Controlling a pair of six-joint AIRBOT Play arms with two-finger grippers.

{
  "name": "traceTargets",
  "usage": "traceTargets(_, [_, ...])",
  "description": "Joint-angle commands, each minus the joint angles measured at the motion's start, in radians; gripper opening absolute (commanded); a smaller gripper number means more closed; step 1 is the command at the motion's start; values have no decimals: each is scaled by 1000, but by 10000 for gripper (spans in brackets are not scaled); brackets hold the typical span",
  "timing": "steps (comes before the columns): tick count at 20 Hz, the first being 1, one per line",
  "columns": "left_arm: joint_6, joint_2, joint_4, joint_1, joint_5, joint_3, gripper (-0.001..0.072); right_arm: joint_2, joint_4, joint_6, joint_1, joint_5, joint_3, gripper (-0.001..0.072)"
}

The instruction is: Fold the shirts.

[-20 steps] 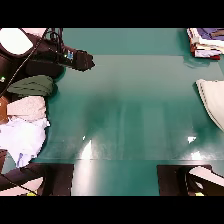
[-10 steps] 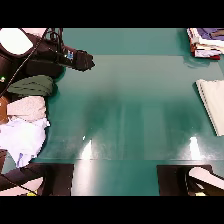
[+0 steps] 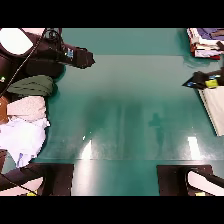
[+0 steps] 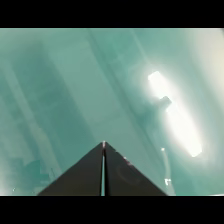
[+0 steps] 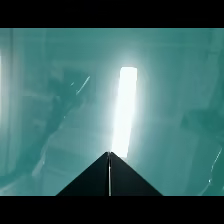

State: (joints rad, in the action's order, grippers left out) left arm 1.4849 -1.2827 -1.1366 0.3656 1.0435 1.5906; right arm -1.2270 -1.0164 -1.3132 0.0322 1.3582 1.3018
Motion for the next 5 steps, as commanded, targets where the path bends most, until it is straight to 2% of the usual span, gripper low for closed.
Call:
traceTargets(1, [1, 0, 0, 0, -24, 0, 26, 1, -7, 15, -147, -16, 1, 15])
traceTargets(5, [1, 0, 0, 0, -35, 0, 26, 1, -6, 15, -172, -20, 1, 16])
